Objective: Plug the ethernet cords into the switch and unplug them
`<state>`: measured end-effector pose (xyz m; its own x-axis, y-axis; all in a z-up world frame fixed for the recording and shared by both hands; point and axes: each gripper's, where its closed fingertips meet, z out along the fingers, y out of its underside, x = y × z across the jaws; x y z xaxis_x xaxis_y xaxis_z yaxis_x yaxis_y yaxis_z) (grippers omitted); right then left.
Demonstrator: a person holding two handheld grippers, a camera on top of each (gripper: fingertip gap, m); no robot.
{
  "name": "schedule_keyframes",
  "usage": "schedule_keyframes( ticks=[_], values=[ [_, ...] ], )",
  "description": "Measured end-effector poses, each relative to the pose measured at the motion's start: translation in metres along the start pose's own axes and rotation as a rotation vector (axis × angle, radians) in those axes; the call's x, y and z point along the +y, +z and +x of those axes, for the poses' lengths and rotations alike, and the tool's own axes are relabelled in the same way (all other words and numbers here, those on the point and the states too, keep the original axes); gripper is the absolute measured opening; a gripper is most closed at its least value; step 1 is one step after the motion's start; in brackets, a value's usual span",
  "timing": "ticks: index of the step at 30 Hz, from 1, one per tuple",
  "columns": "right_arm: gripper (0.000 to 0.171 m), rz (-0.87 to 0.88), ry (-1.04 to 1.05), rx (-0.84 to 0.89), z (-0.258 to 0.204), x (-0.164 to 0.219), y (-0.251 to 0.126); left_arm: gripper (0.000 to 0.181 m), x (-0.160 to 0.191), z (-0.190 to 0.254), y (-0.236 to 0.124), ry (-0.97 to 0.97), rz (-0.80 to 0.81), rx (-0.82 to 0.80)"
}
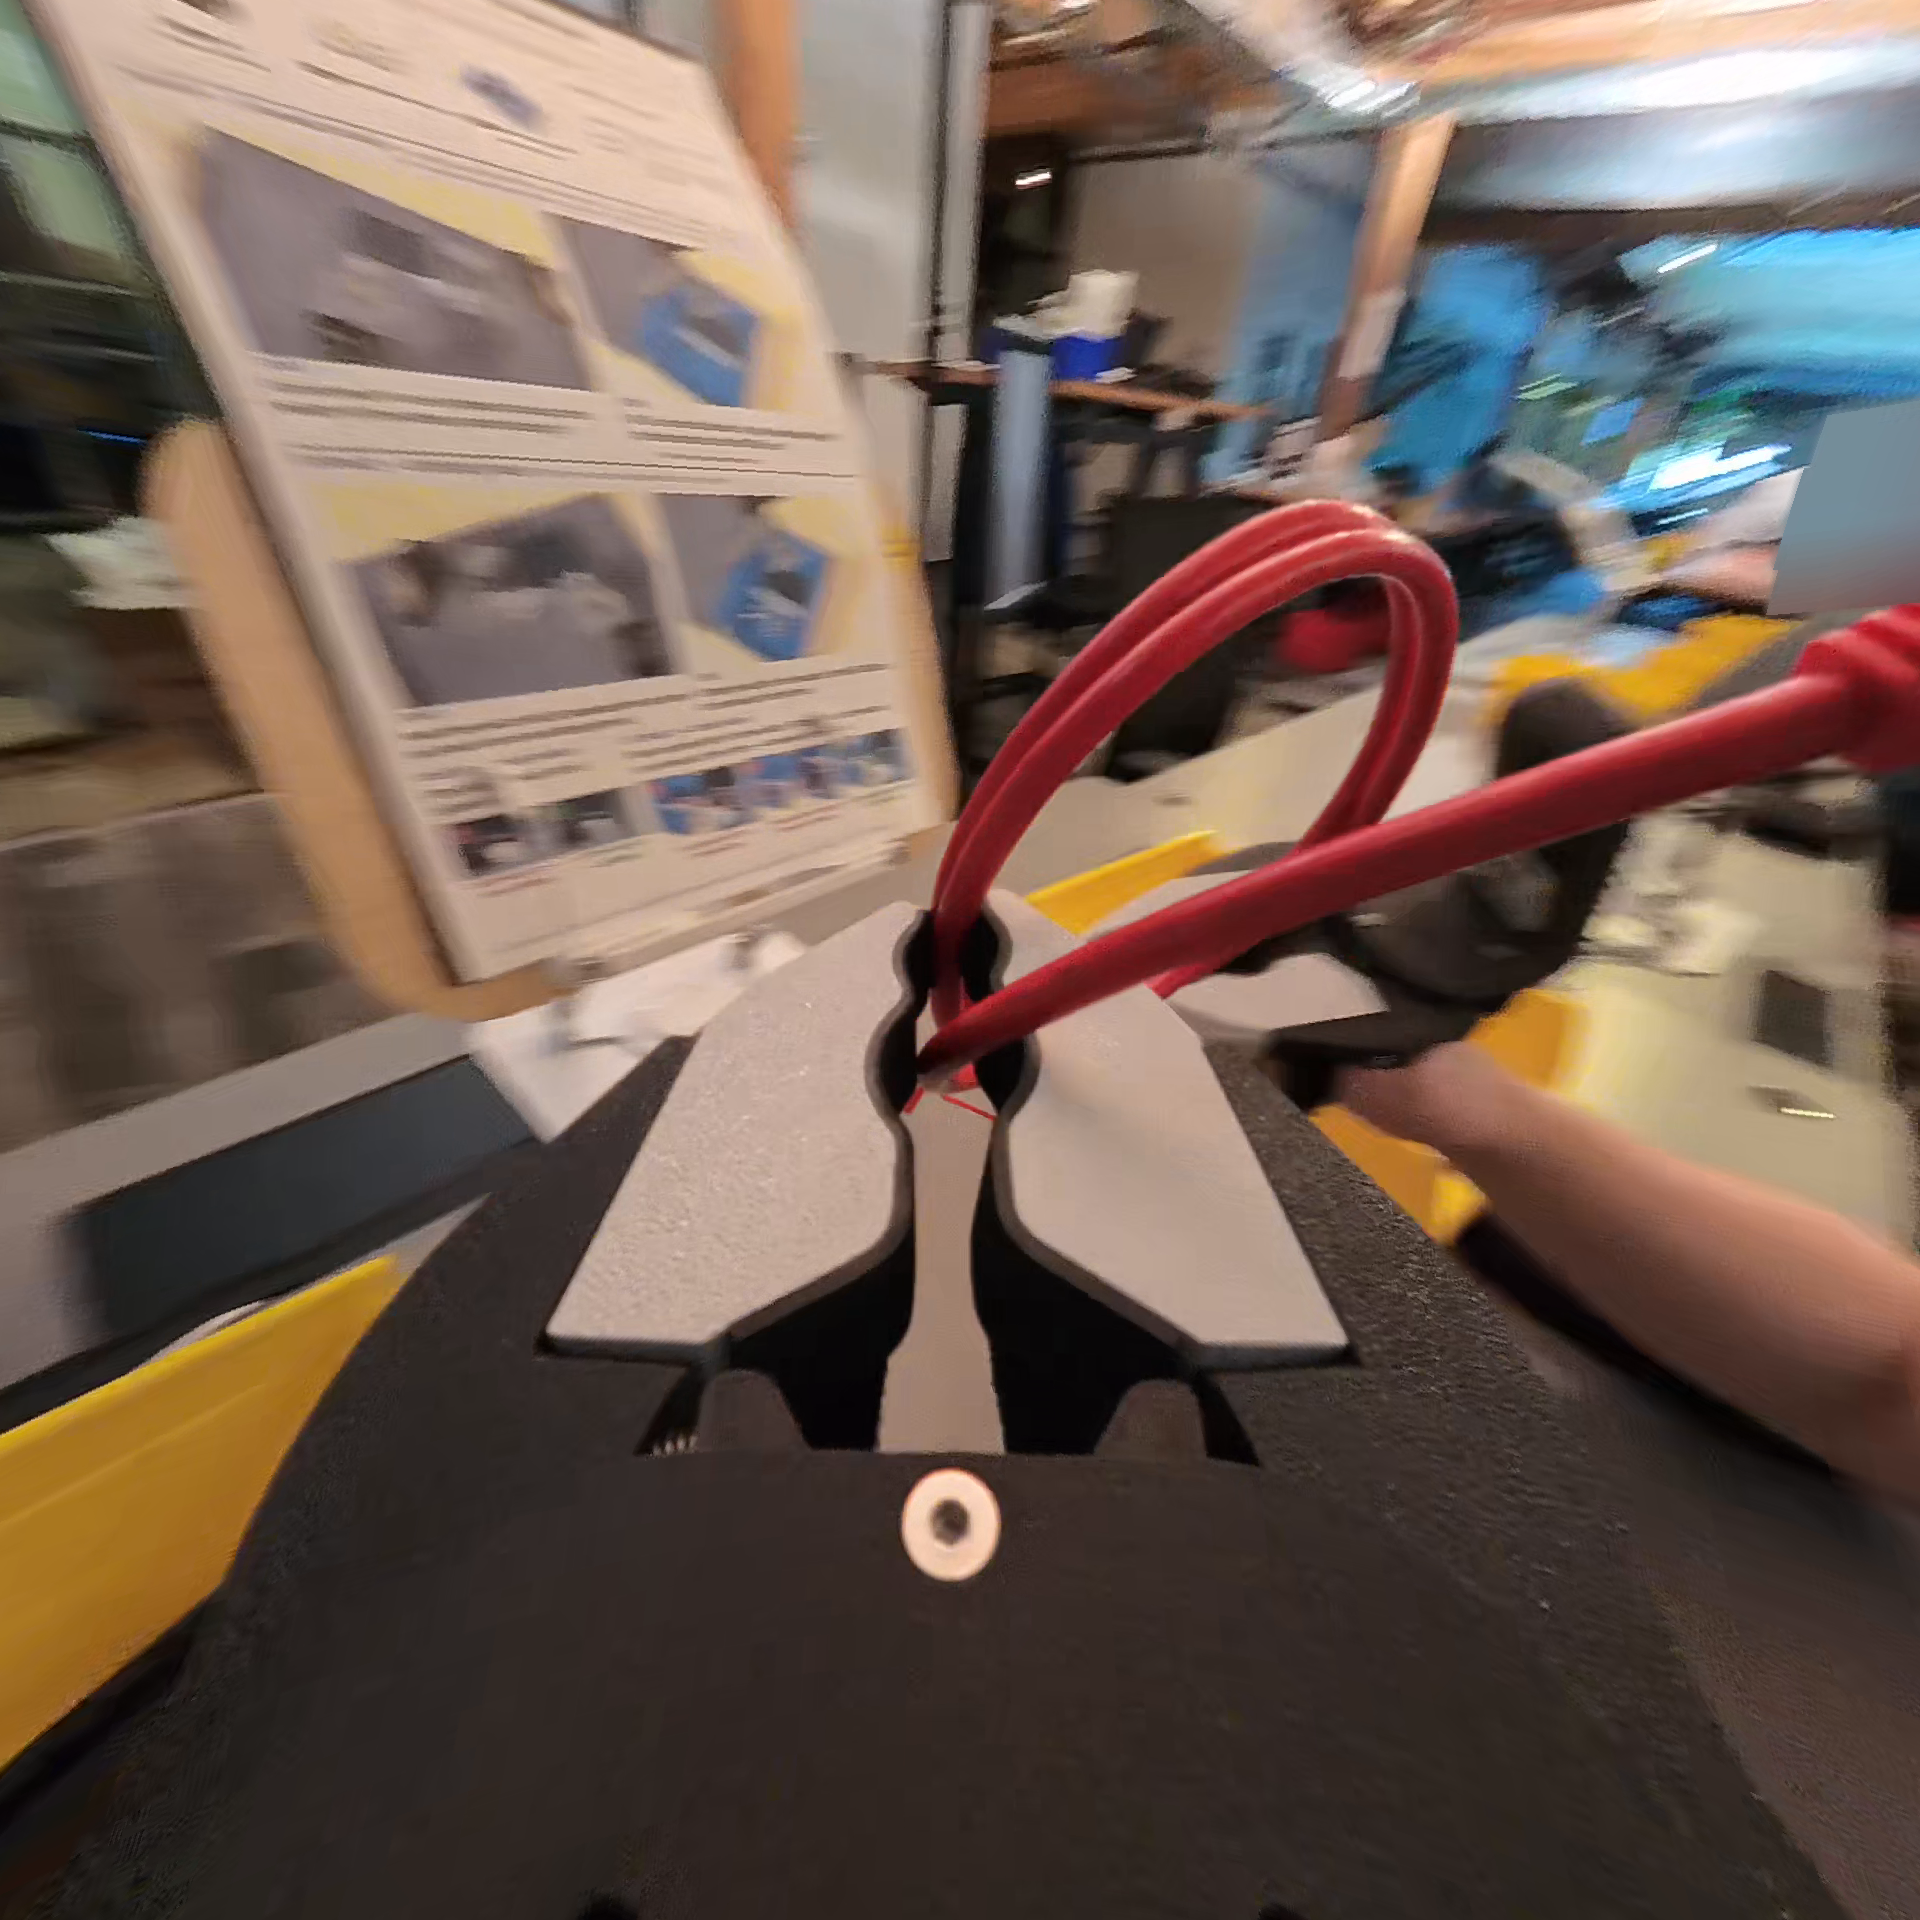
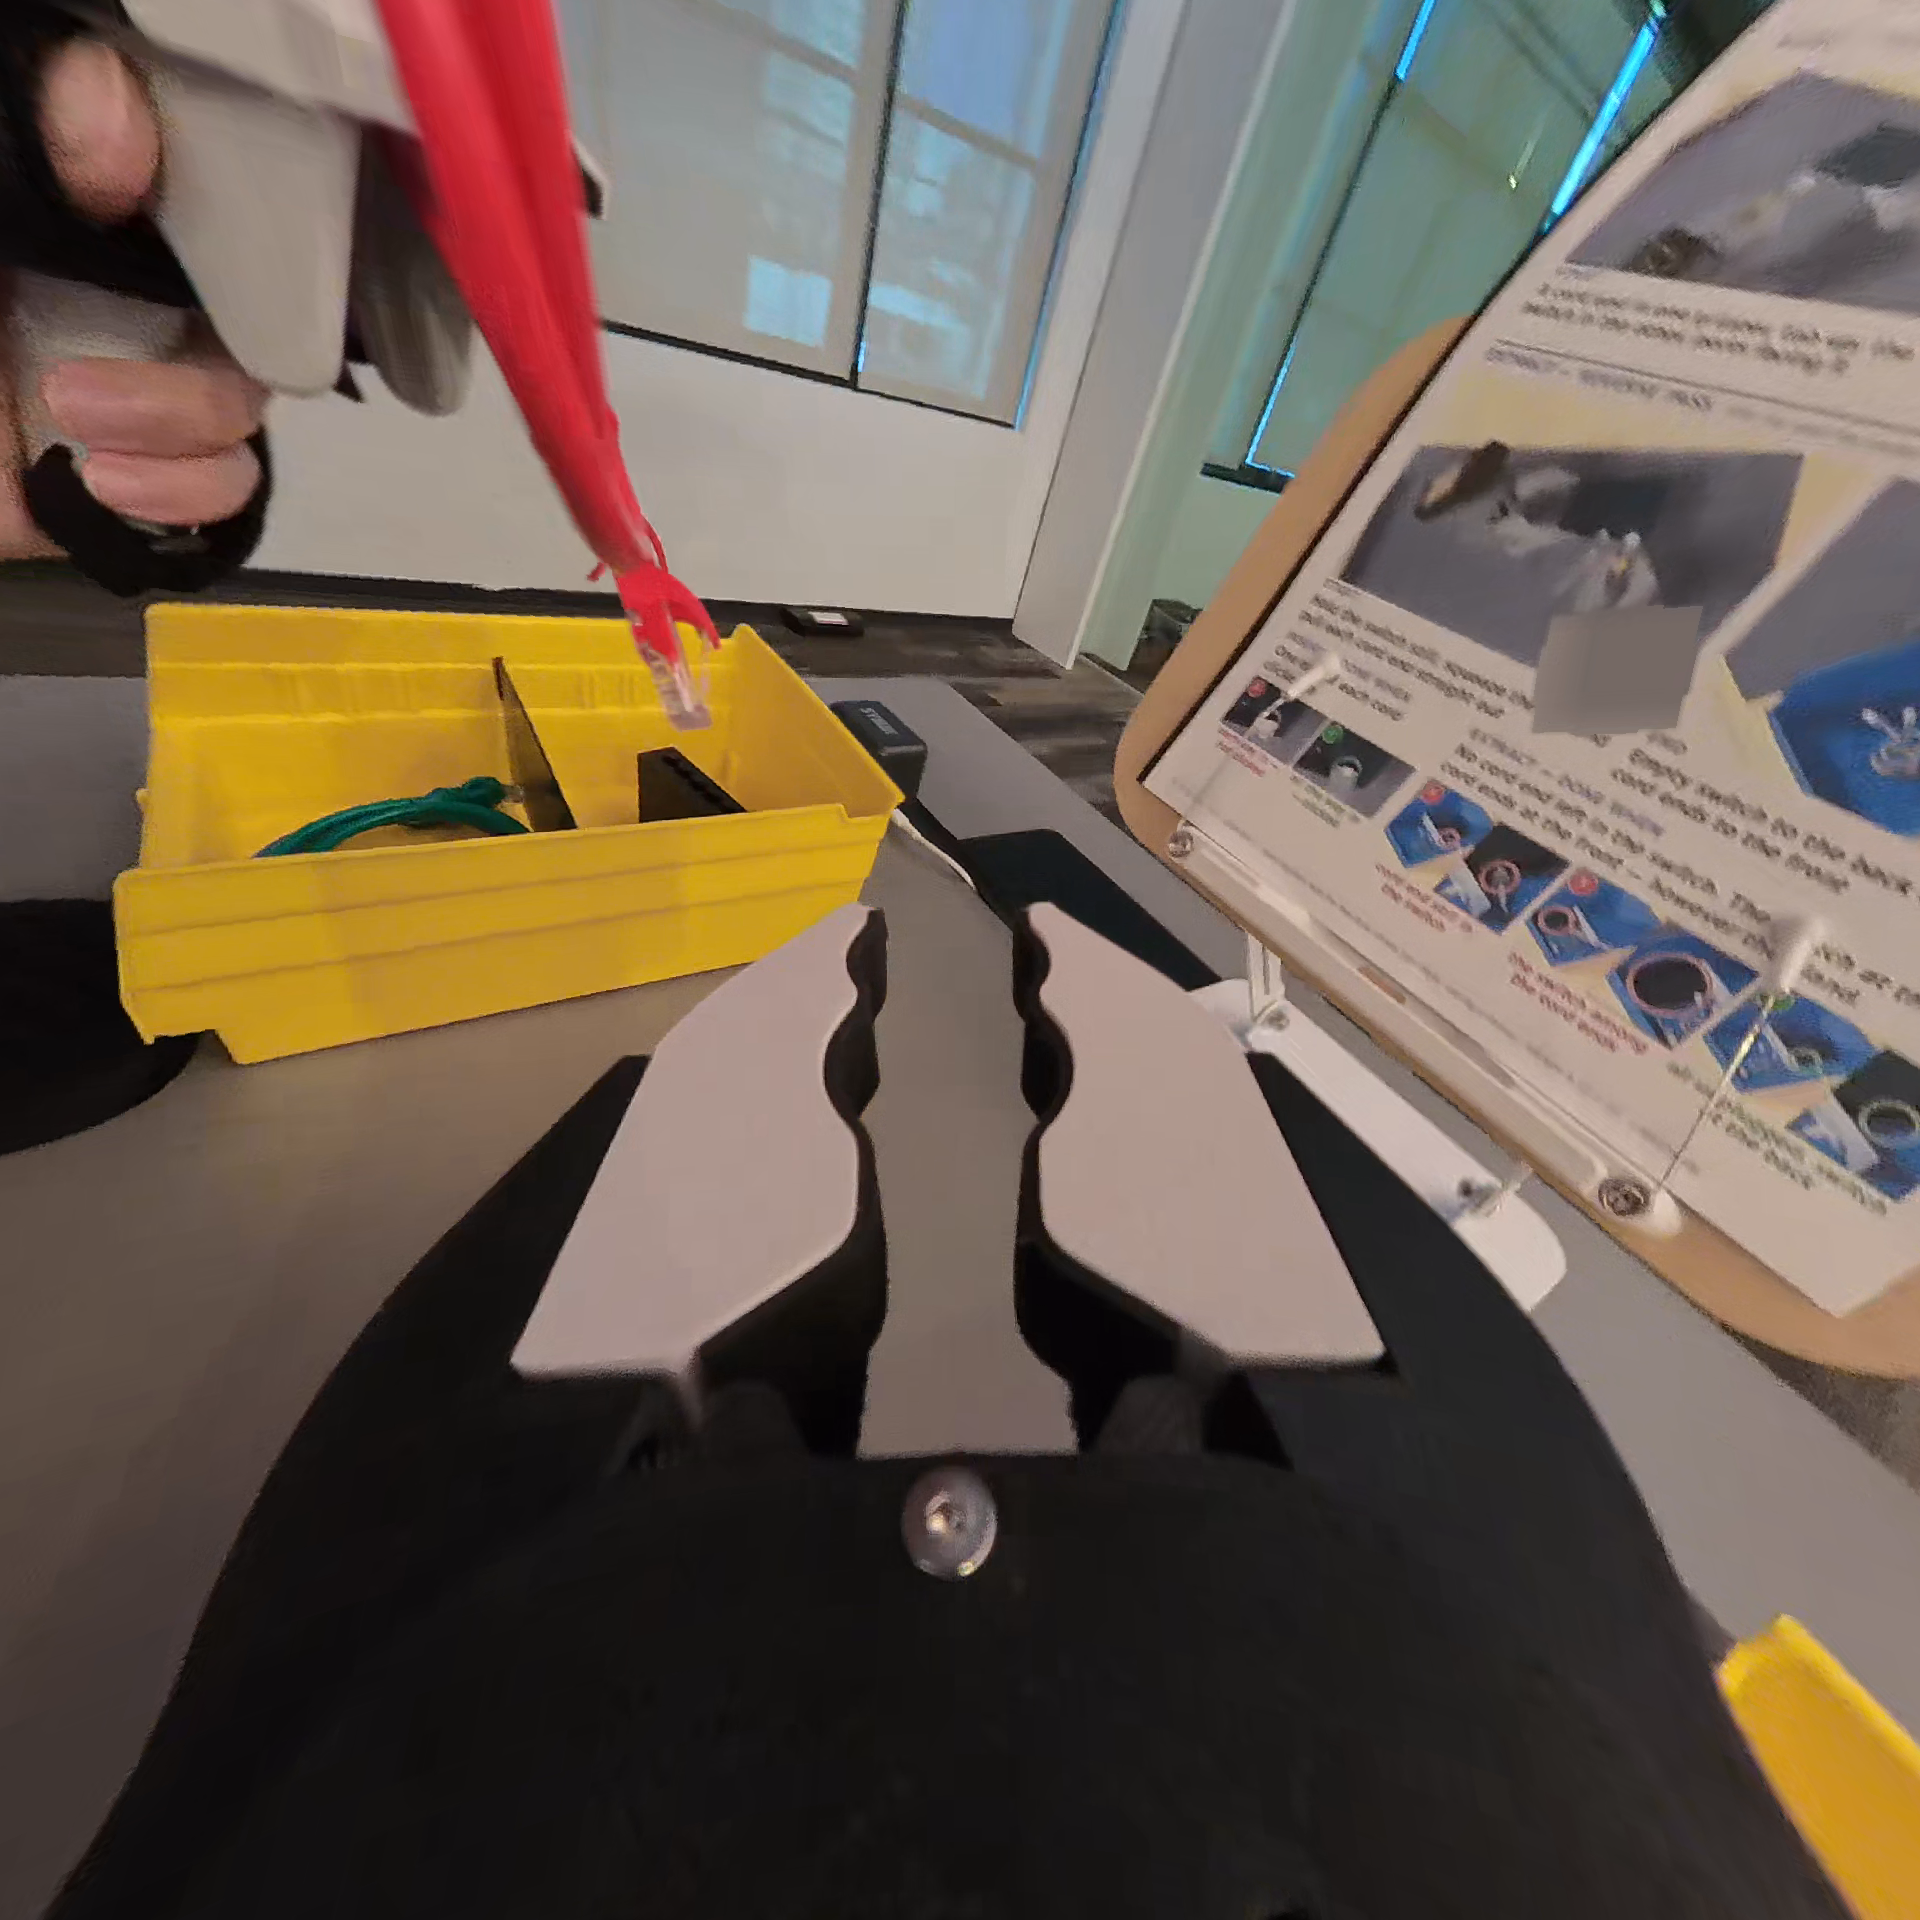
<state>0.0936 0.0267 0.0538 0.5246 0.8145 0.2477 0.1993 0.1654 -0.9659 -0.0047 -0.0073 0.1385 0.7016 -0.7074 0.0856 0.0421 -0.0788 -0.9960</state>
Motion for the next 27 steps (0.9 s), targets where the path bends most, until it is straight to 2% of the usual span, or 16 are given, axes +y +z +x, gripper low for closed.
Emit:
schedule_keyframes(
  ticks=[3, 7, 14, 17, 20, 22, 24, 27],
  values=[
    [0.024, 0.004, 0.059, 0.025, 0.008, -0.001, -0.002, 0.006, 0.001, -0.028, -0.007, 0.172, -0.035, -0.258],
    [0.024, 0.002, 0.079, 0.05, 0.014, 0.001, -0.004, 0.005, 0.005, -0.042, -0.008, 0.333, -0.087, -0.422],
    [0.024, -0.007, 0.076, 0.043, 0.014, 0.004, -0.003, 0.005, 0.014, -0.036, 0.0, 0.383, -0.13, -0.419],
    [0.024, -0.002, 0.076, 0.045, 0.017, 0.002, -0.006, 0.005, 0.017, -0.026, 0.006, 0.374, -0.136, -0.345],
    [0.024, 0.035, 0.108, 0.001, 0.017, -0.006, -0.011, 0.006, 0.023, 0.009, 0.014, 0.271, -0.134, -0.03],
    [0.024, 0.085, 0.163, -0.132, 0.003, -0.019, -0.018, 0.006, 0.021, 0.052, 0.005, 0.166, -0.107, 0.346],
    [0.024, 0.136, 0.251, -0.334, -0.019, -0.034, -0.027, 0.005, 0.016, 0.089, -0.02, 0.108, -0.079, 0.685],
    [0.024, 0.199, 0.465, -0.761, -0.069, -0.062, -0.052, 0.006, 0.017, 0.133, -0.066, 0.176, -0.017, 1.085]
  ],
)
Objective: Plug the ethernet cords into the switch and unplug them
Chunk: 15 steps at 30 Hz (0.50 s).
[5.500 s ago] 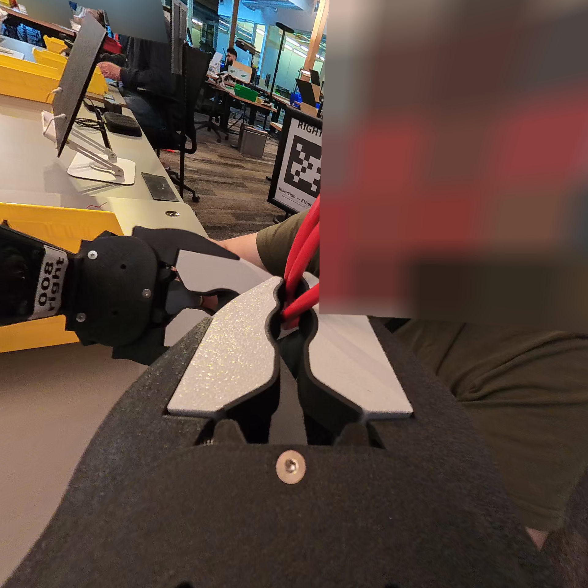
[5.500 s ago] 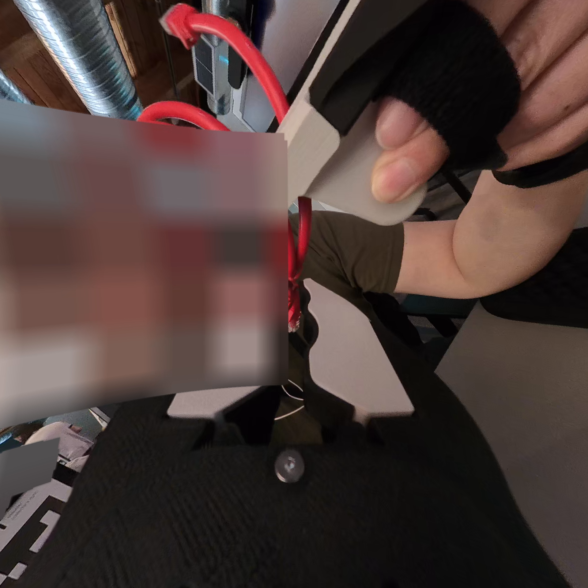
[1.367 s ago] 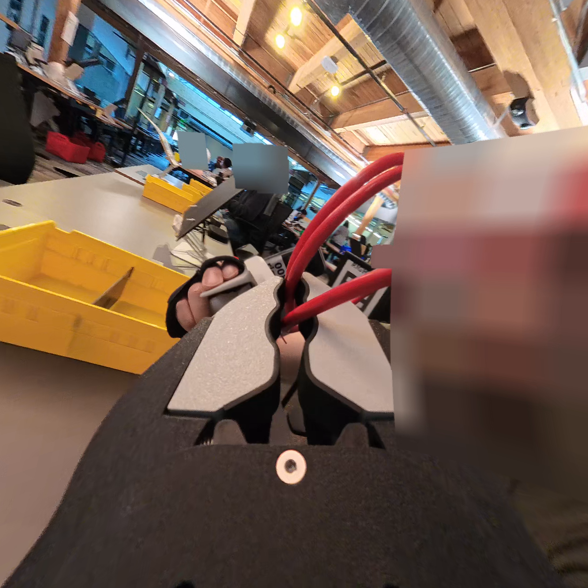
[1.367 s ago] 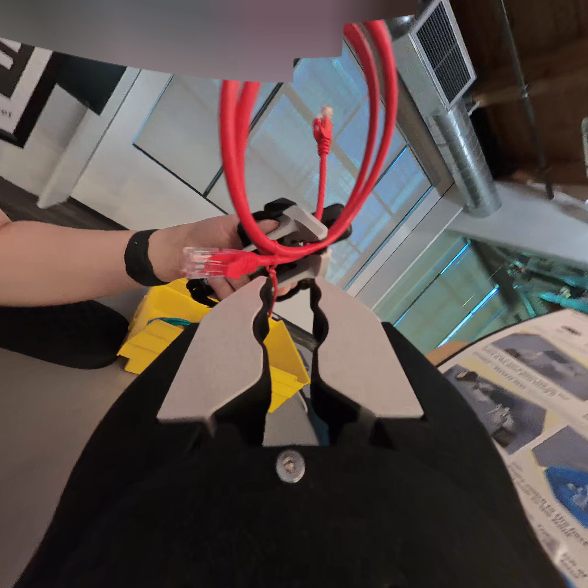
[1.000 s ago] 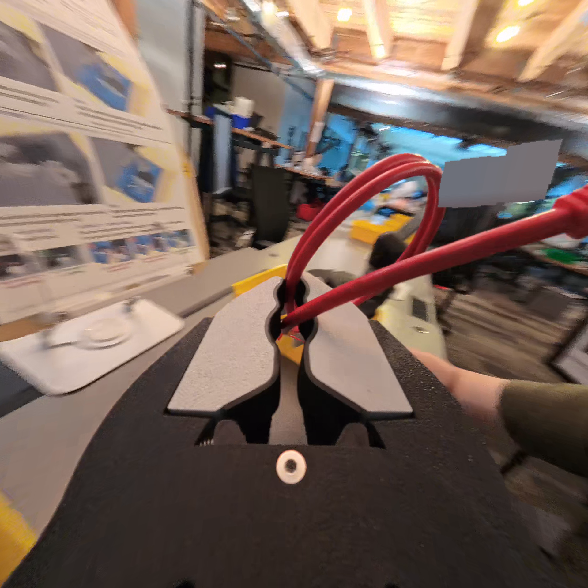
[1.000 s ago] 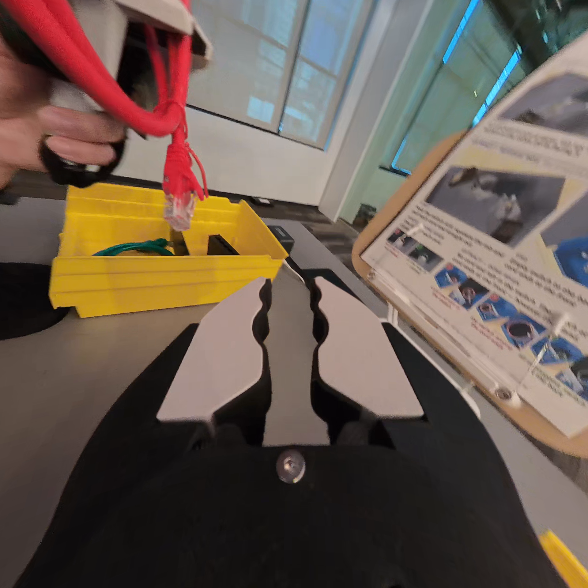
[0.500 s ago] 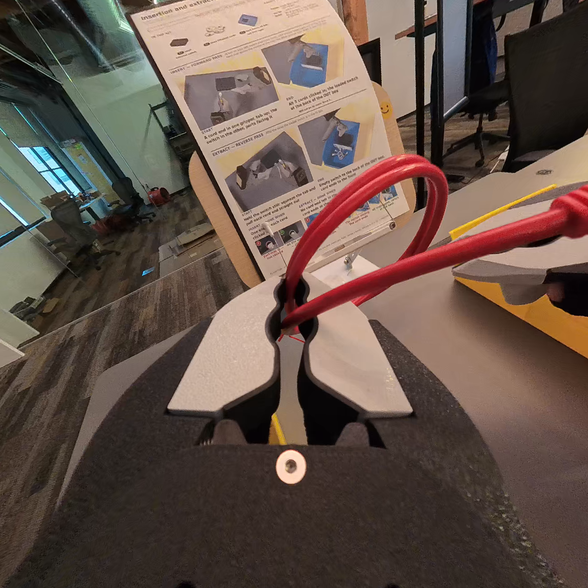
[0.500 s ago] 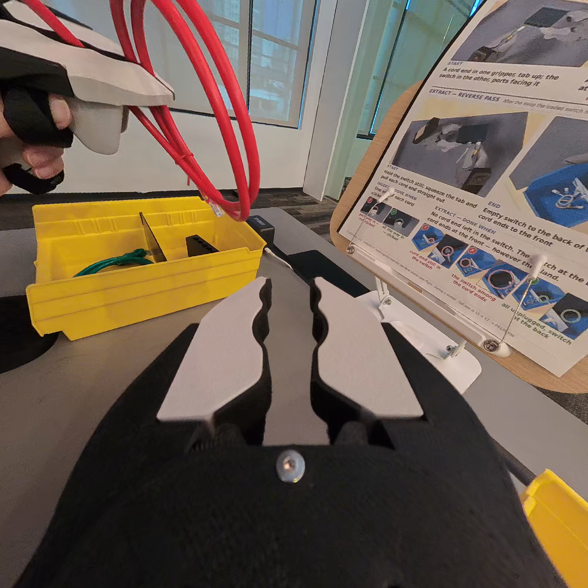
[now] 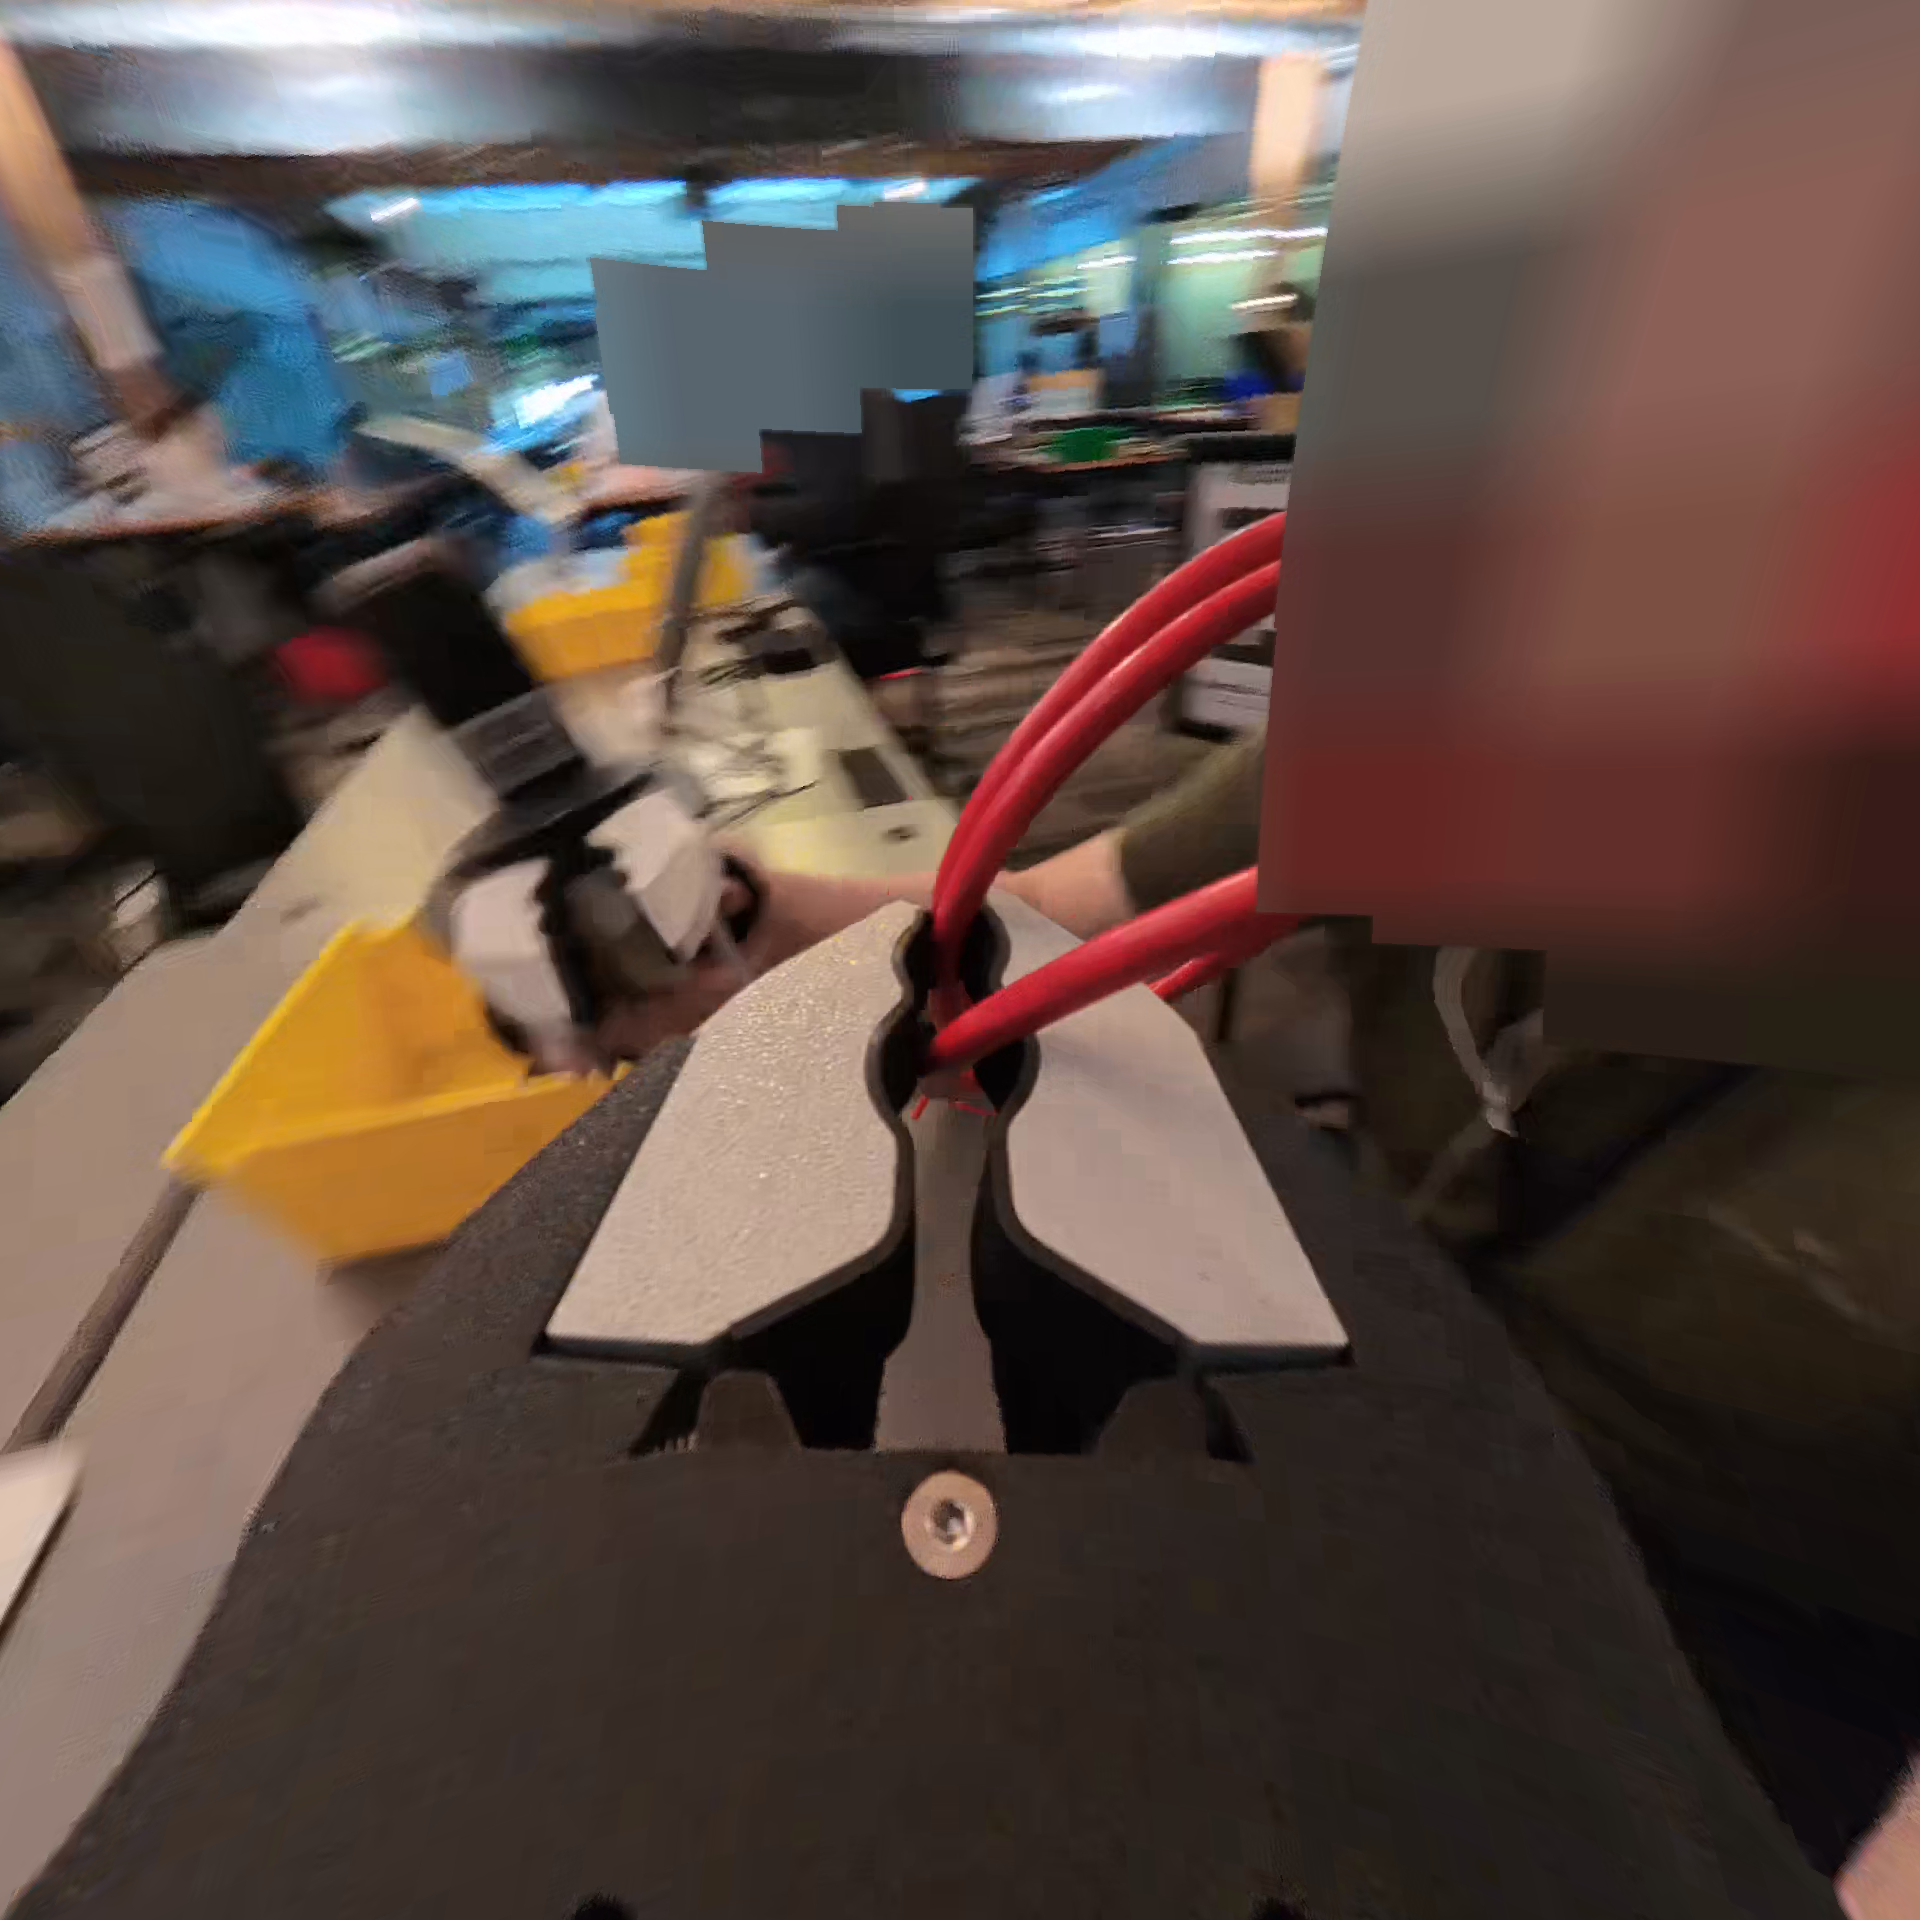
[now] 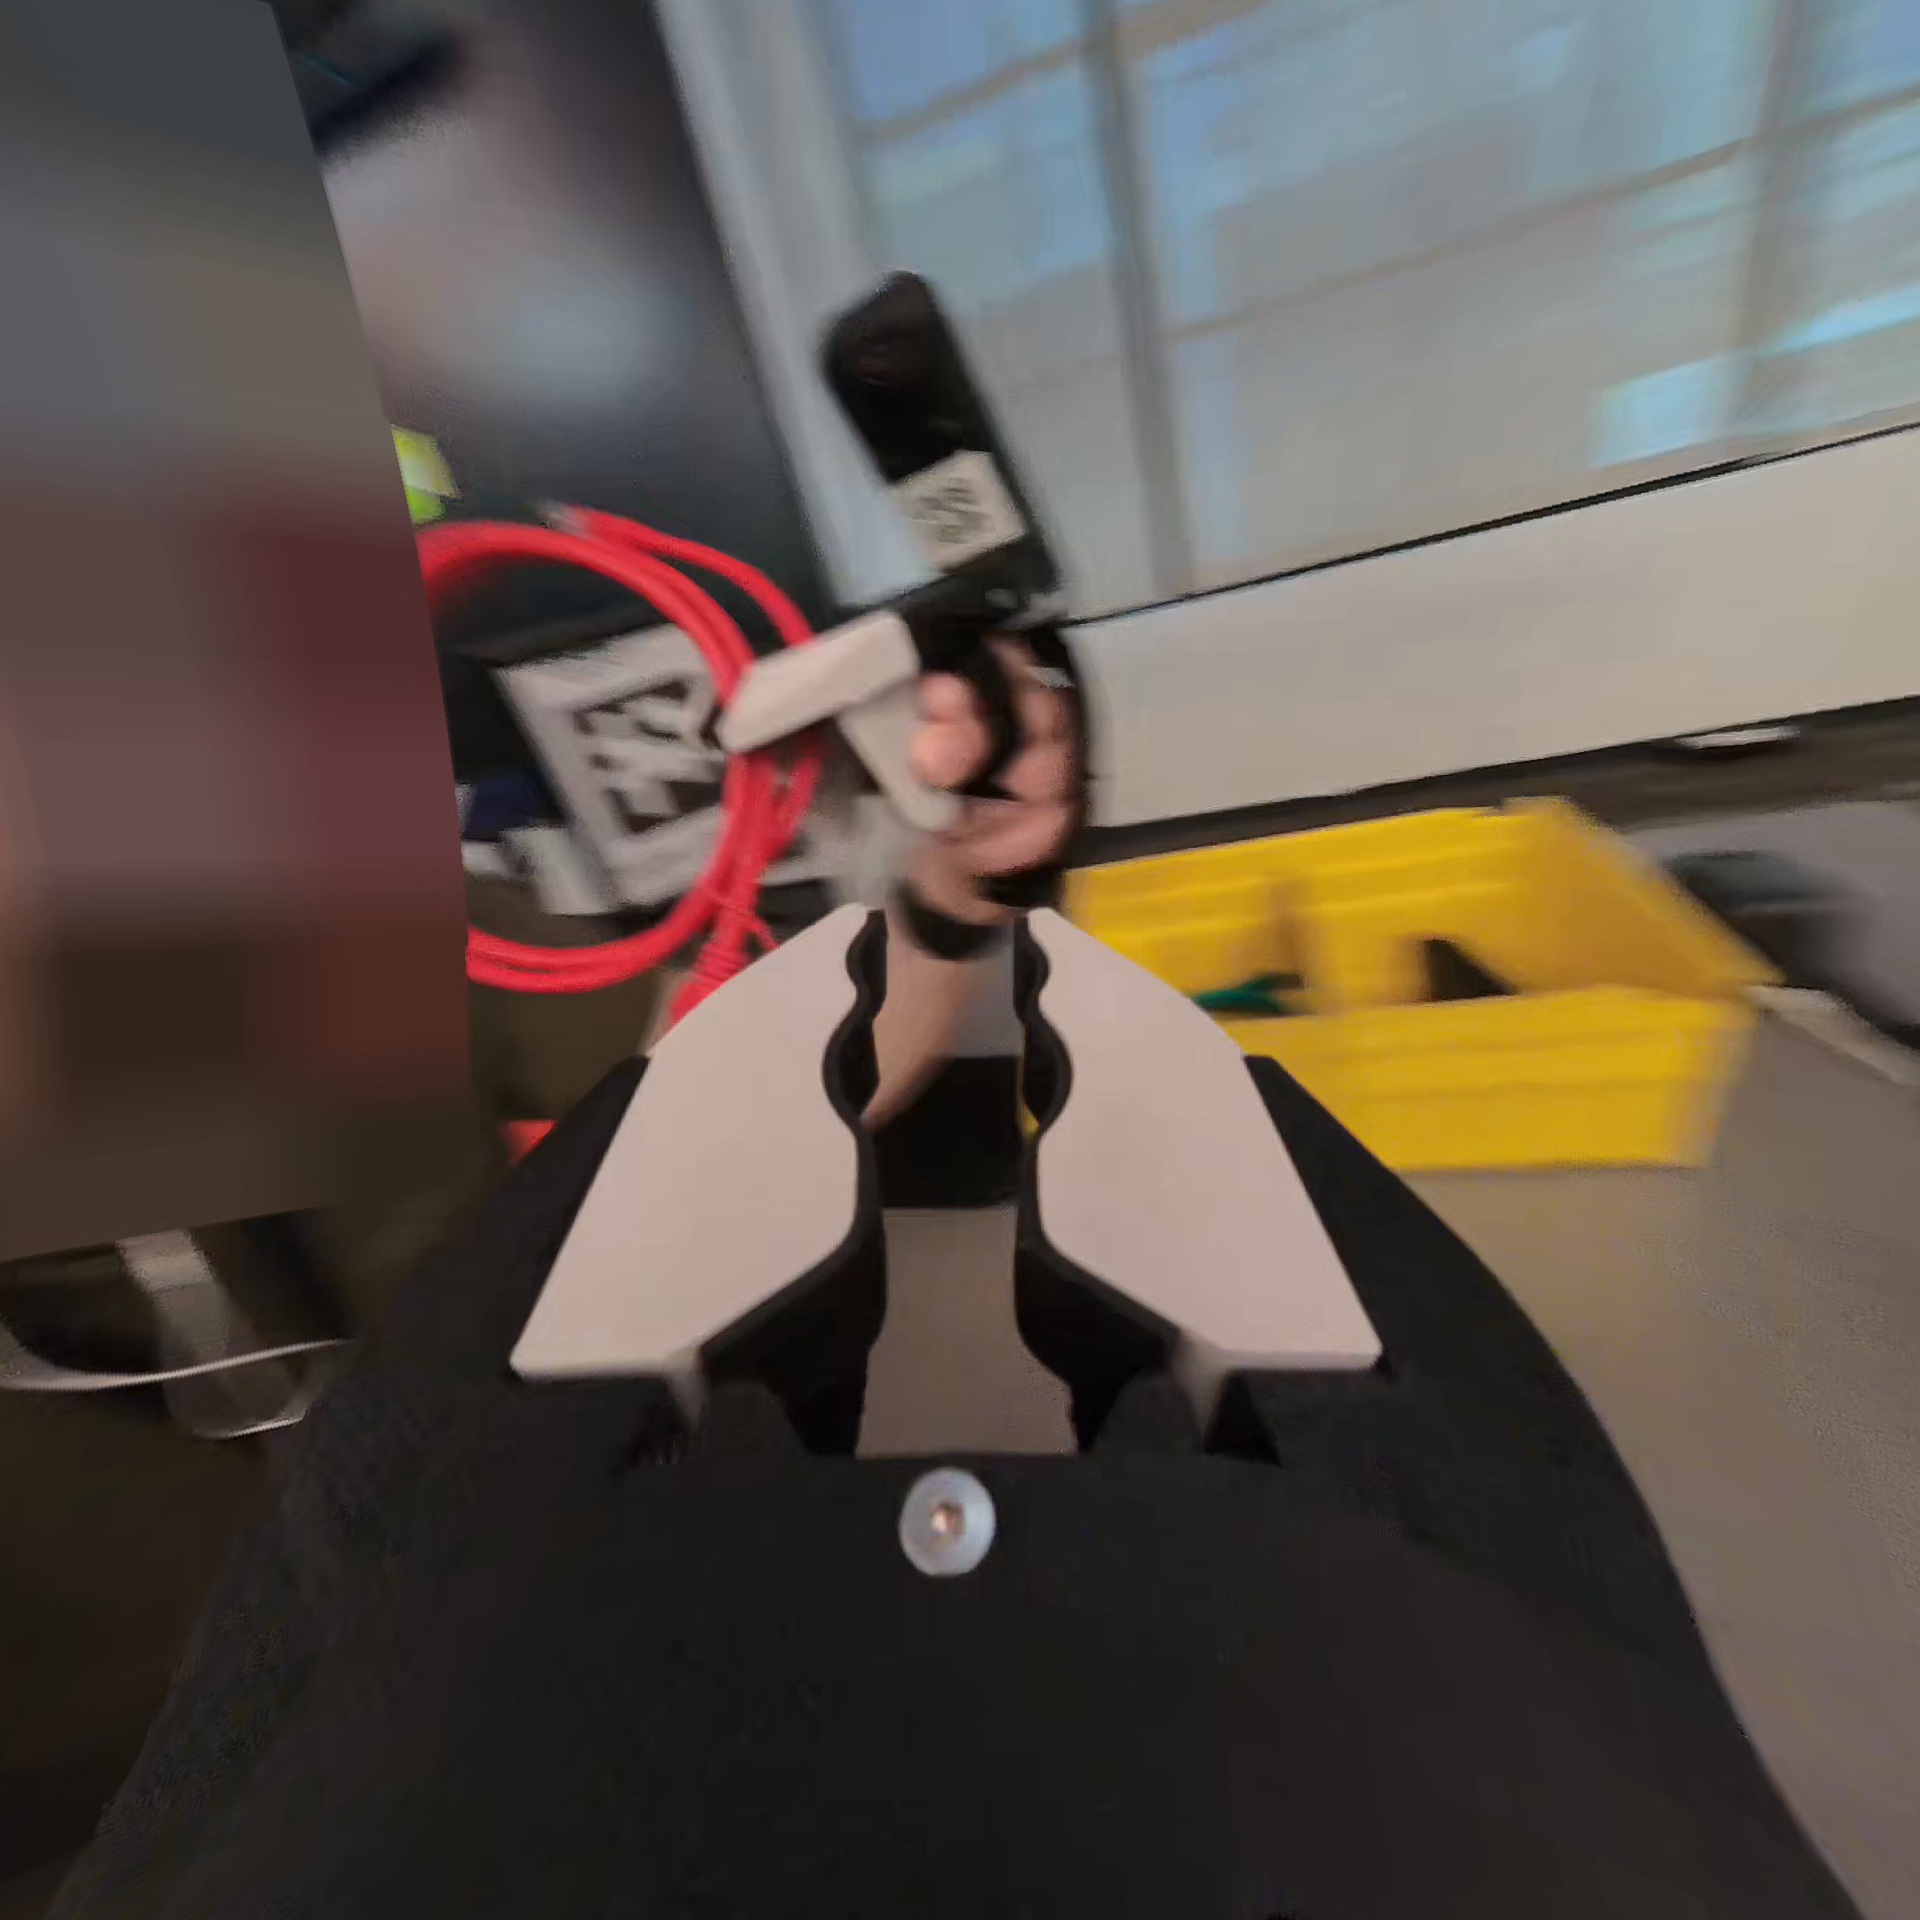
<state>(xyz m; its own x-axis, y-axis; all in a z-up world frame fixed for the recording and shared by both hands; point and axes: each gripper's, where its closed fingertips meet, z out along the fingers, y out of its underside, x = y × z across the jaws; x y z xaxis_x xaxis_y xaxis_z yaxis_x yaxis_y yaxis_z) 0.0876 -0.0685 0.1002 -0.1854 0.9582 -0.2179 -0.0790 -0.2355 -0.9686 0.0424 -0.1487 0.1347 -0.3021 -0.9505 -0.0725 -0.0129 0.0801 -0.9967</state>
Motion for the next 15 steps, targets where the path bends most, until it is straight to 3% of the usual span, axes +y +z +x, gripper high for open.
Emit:
schedule_keyframes(
  ticks=[2, 5, 10, 15],
  values=[
    [0.025, 0.012, 0.154, -0.256, -0.039, -0.002, 0.012, 0.006, -0.007, 0.029, 0.005, 0.047, 0.058, 0.175],
    [0.026, -0.013, 0.233, -0.455, -0.078, 0.005, 0.032, 0.006, -0.013, 0.046, 0.007, 0.03, 0.129, 0.315],
    [0.026, -0.084, 0.307, -0.66, -0.122, 0.021, 0.049, 0.006, -0.016, 0.054, 0.006, 0.001, 0.211, 0.432],
    [0.022, -0.088, 0.401, -0.722, -0.13, 0.029, 0.061, 0.006, -0.015, 0.057, 0.012, -0.029, 0.237, 0.492]
  ],
)
